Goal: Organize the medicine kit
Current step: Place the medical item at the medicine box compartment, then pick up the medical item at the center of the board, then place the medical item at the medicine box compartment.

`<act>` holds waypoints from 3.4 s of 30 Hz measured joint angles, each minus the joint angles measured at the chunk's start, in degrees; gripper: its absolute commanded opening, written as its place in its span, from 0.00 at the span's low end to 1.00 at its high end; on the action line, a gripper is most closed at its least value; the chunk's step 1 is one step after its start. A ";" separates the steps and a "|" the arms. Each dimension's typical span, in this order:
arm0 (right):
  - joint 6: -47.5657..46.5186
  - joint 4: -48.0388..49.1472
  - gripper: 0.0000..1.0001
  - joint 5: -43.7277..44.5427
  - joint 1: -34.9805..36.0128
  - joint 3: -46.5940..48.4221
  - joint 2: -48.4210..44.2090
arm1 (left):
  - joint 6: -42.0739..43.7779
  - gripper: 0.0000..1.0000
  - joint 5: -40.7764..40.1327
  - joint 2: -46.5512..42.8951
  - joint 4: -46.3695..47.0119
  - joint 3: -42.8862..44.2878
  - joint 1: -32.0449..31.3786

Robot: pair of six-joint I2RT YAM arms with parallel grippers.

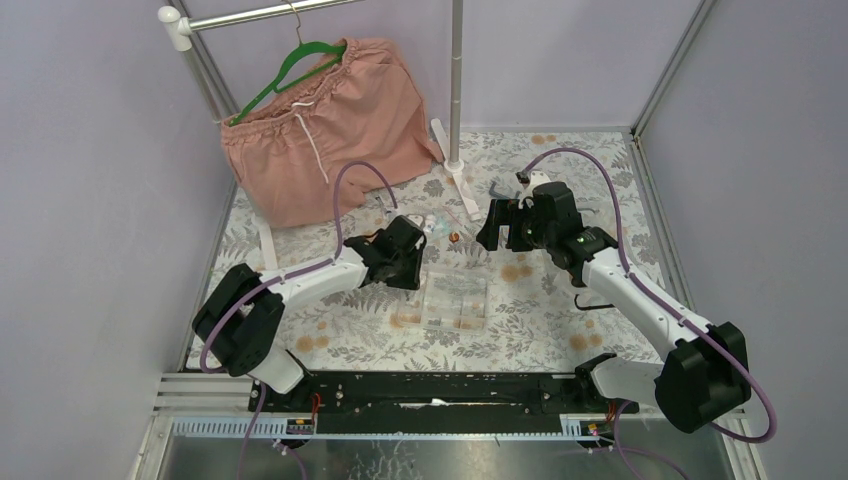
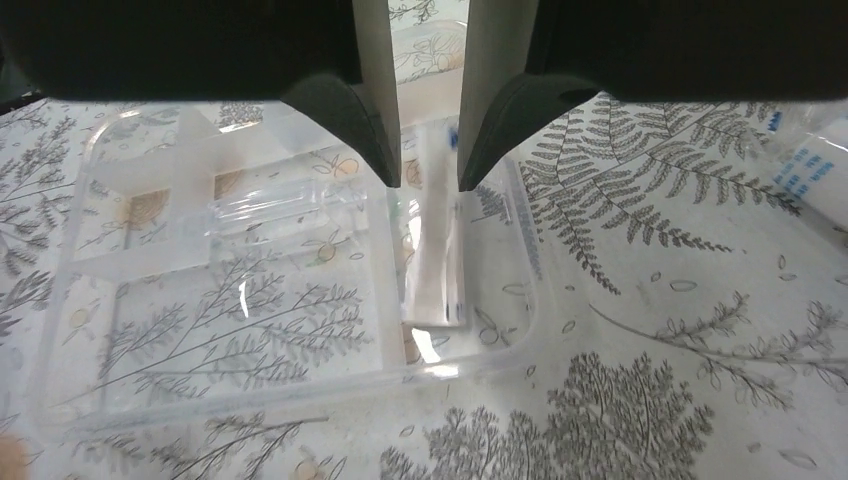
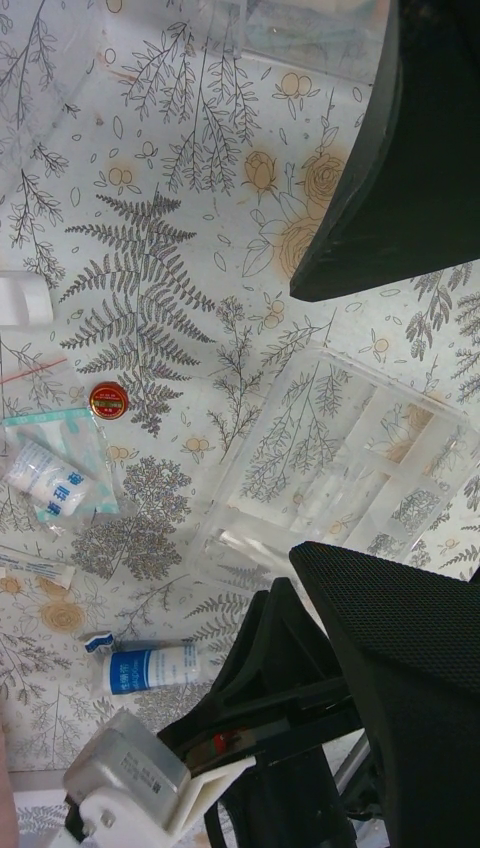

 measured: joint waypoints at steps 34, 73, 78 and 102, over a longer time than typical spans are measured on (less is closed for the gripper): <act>-0.09 -0.52 1.00 0.09 0.00 -0.02 -2.89 | 4.74 0.38 -3.67 20.06 3.37 21.07 22.25; -0.52 -1.68 1.00 1.25 0.00 -0.85 -3.80 | 10.23 0.21 -2.62 19.19 2.21 24.33 22.14; -0.50 -1.68 1.00 1.22 0.00 -0.85 -3.80 | 8.20 0.22 1.66 8.13 2.40 17.49 20.39; 1.07 -1.66 1.00 -0.02 0.00 -0.85 -4.15 | -0.04 0.27 8.68 0.68 4.07 0.79 7.02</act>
